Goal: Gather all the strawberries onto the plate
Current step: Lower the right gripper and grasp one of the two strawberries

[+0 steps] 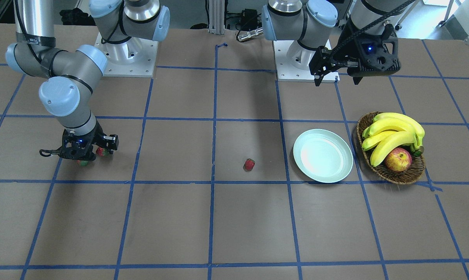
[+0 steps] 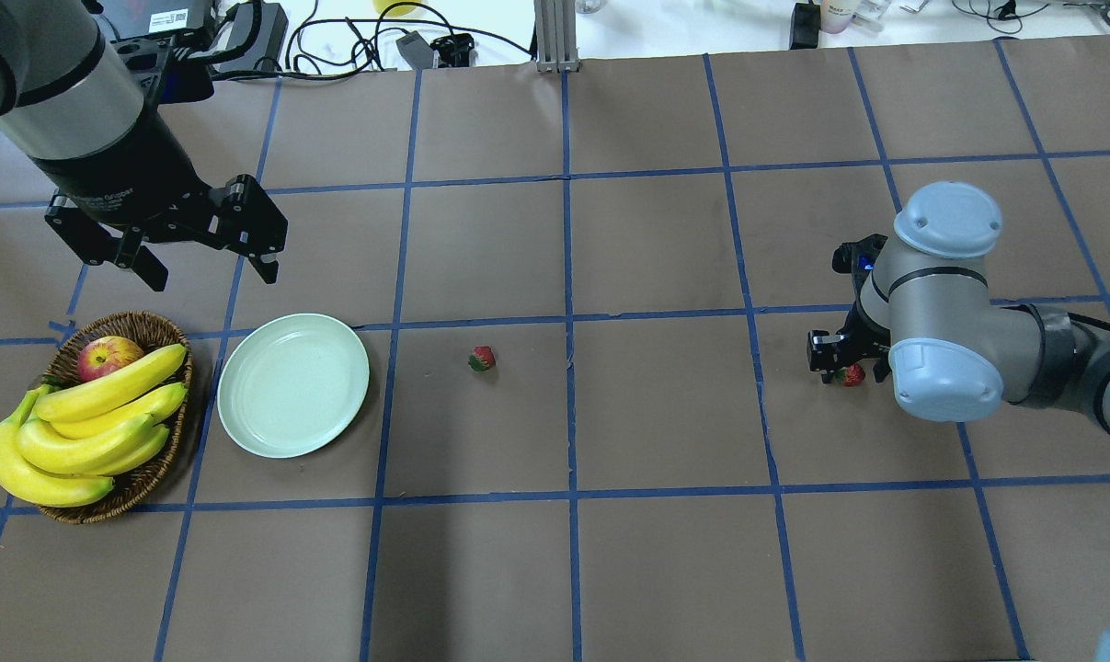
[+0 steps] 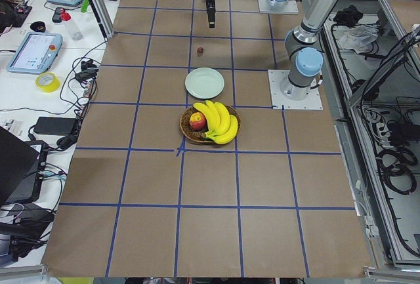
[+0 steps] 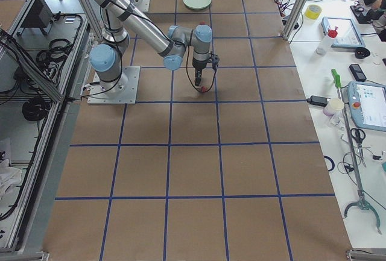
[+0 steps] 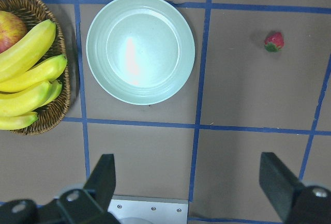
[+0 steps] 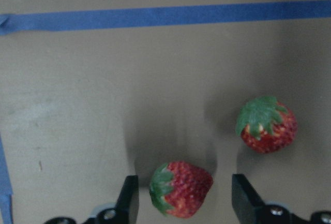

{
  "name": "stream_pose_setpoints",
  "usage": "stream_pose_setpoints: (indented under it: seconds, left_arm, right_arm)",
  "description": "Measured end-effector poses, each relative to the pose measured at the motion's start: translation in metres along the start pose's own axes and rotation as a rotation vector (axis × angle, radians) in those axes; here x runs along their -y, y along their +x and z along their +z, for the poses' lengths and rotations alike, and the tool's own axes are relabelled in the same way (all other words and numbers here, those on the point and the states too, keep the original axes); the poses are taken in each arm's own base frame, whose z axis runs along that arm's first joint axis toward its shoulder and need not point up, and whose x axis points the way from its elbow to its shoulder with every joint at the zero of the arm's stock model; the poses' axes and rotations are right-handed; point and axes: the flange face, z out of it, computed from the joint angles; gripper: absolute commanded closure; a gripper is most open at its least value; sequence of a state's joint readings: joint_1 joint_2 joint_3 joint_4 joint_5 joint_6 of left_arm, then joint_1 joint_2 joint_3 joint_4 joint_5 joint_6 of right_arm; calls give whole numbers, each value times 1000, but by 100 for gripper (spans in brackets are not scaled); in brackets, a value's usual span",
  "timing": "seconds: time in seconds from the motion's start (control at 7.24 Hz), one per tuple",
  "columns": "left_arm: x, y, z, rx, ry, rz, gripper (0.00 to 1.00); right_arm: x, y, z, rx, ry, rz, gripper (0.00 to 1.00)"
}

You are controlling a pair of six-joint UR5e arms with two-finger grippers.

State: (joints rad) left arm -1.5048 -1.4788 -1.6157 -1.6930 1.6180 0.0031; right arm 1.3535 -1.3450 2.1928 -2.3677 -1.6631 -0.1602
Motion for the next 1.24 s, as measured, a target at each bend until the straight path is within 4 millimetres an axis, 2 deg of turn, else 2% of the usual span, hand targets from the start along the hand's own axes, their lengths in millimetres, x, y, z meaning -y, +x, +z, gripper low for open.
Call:
stream_pose_setpoints:
  seconds: [0.41, 0.69, 1.1, 1.24]
  left_arm:
    - [0, 0, 1, 1, -3, 0, 0]
    - [0, 0, 0, -2, -3, 0, 0]
    - [0, 0, 1, 3, -3, 0, 0]
    - [0, 0, 1, 3, -3, 0, 0]
  right_arm:
    - [-1, 2, 3, 2, -7, -2, 83]
    - [-1, 2, 3, 4, -9, -1, 89]
    - [2, 0, -4, 9, 5, 31, 88]
    - [7, -7, -11, 11, 11, 56, 88]
